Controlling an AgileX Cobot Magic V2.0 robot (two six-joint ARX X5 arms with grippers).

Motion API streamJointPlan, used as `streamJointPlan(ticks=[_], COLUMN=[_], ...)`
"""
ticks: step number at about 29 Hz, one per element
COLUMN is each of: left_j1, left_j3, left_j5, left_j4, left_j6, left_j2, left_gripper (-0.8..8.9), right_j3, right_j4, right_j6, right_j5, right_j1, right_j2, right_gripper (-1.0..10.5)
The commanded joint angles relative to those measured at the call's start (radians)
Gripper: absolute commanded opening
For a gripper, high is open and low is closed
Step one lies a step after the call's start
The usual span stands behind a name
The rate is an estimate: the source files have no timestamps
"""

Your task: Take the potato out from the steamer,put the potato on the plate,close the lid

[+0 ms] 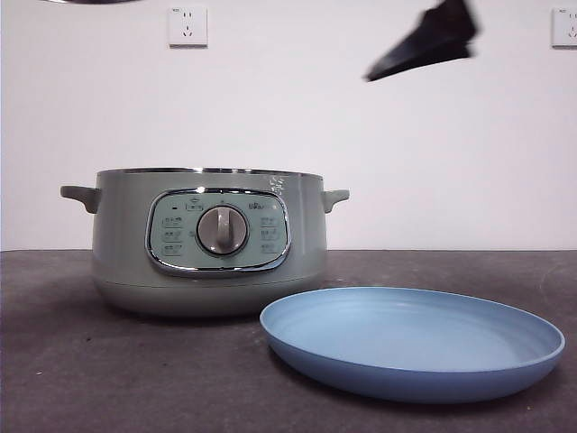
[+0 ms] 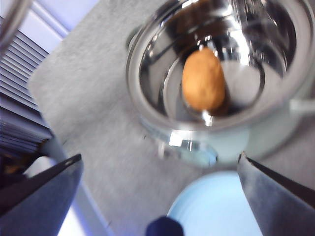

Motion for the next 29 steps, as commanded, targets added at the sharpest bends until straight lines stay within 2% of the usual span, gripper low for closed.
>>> streamJointPlan(ticks=[1, 6, 13, 18, 26, 27, 29], left_j1=[0.002, 0.002, 0.002, 0.002, 0.002, 0.002, 0.002], left_j3=[0.019, 0.019, 0.019, 0.019, 0.019, 0.019, 0.019], left_j5=[-0.029, -0.045, -0.088, -0.087, -0.084, -0.084, -0.084], left_j4=[0.003, -0.066, -0.157, -0.177, -0.179, -0.179, -0.179], left_j6=[-0.032, -0.059, -0.061, -0.061, -0.057, -0.057, -0.057], left_j2=[-0.056, -0.138, -0.193, -0.211, -0.213, -0.213, -0.213], left_gripper=[-0.09, -0.09, -0.09, -0.09, -0.09, -0.09, -0.09], right_j3=[0.120, 0.321, 0.465, 0.469, 0.469, 0.469, 0.468], right_j4=[0.002, -0.002, 0.014, 0.109, 0.127, 0.127, 0.130], right_j6=[-0.034, -0.073, -0.140, -0.144, -0.158, -0.158, -0.158], right_j5=[0.045, 0.147, 0.277, 0.325, 0.359, 0.359, 0.359], right_j1=[0.048, 0.118, 0.177, 0.198, 0.203, 0.203, 0.203], right_j2=[0.135, 0.351, 0.561, 0.657, 0.739, 0.742, 0.742], right_gripper=[6.0, 6.0, 6.0, 6.0, 5.9, 5.8, 4.6])
